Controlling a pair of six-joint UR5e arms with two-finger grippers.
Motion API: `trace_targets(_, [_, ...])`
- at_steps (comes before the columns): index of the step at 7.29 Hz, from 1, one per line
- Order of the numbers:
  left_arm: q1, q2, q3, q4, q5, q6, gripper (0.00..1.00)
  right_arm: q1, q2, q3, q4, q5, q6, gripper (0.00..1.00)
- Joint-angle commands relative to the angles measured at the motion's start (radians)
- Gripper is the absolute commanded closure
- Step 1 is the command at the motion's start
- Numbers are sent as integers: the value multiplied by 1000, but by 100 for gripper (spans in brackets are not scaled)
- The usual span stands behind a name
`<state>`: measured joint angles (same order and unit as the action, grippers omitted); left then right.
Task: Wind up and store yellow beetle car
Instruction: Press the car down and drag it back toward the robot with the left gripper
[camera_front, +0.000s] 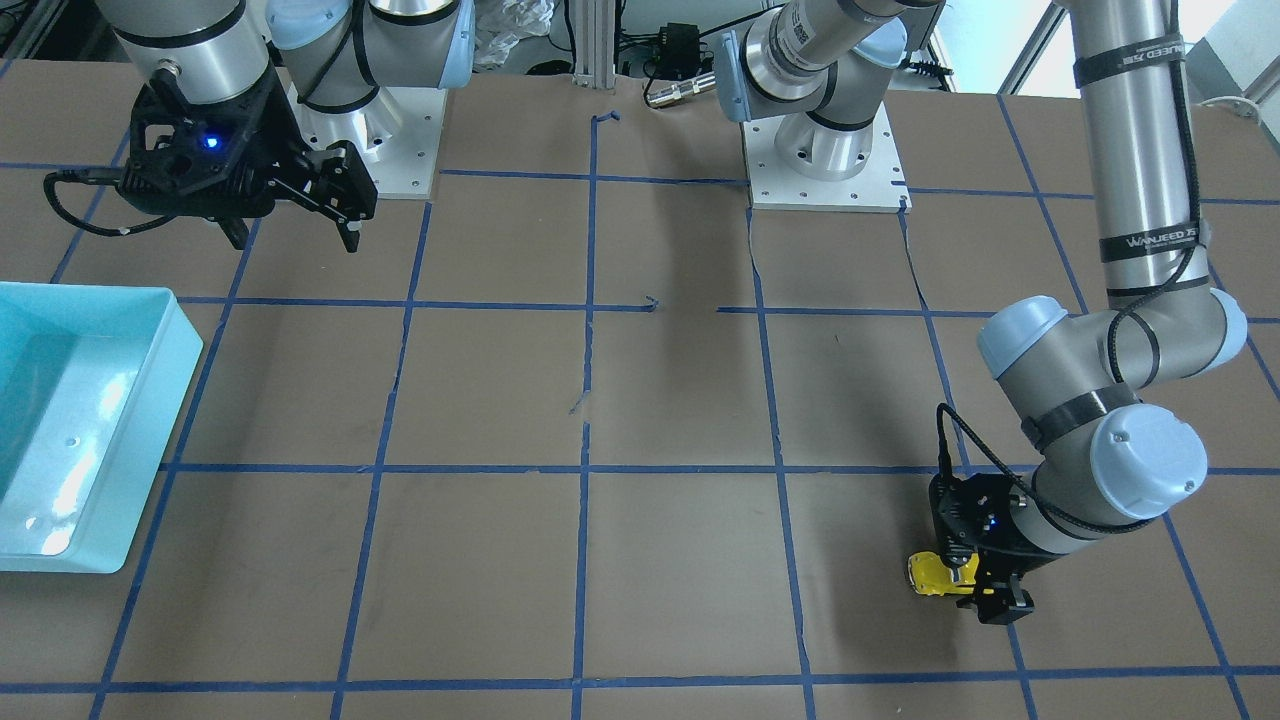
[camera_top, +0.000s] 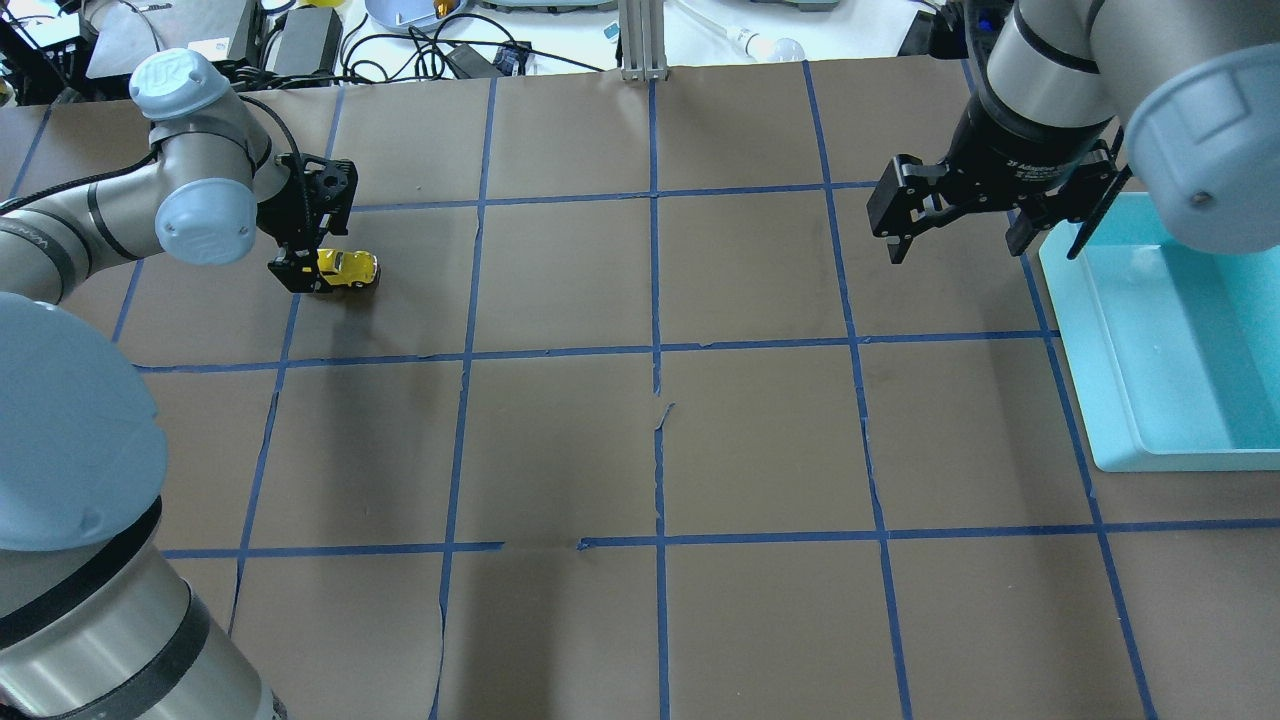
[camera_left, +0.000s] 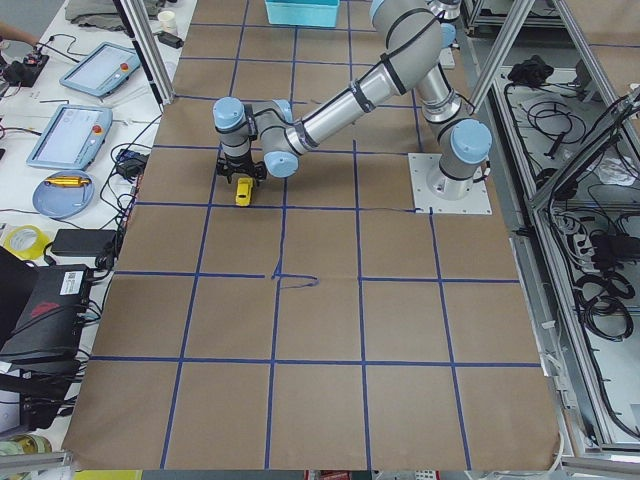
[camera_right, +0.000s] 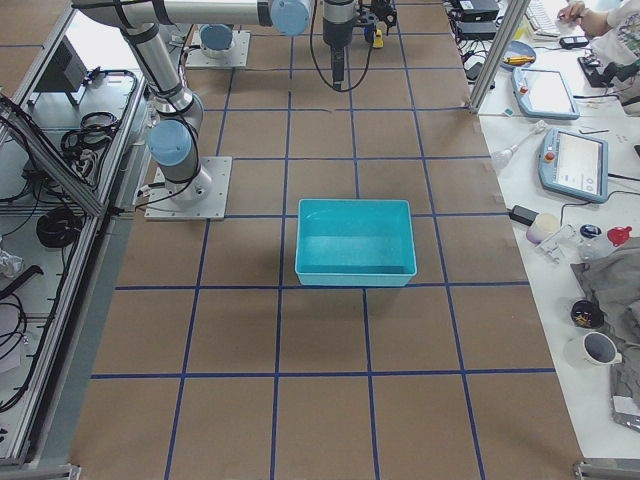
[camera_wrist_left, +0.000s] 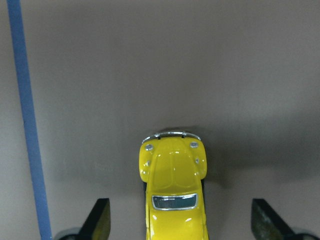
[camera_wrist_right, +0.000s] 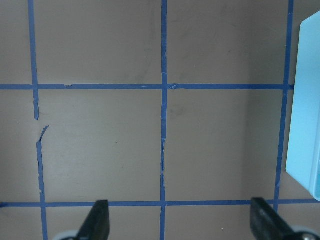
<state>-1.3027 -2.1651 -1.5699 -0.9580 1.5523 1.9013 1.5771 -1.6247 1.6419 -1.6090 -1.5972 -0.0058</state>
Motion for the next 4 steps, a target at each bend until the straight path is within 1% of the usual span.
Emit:
trace_targets(1, [0,-1,1,2,0,1,13,0,2,3,-12,-1,0,0])
trace_targets(2, [2,-2,2,2,0,-1,13,1,0,-4,-14,11,1,0])
trace_targets(3, [2,-4,-13,13,27,-4,17,1,0,-2,-12,8,-2,0])
trace_targets(4, [2,-4,-13,27,40,-4,23,3,0,-1,-12,8,-2,0])
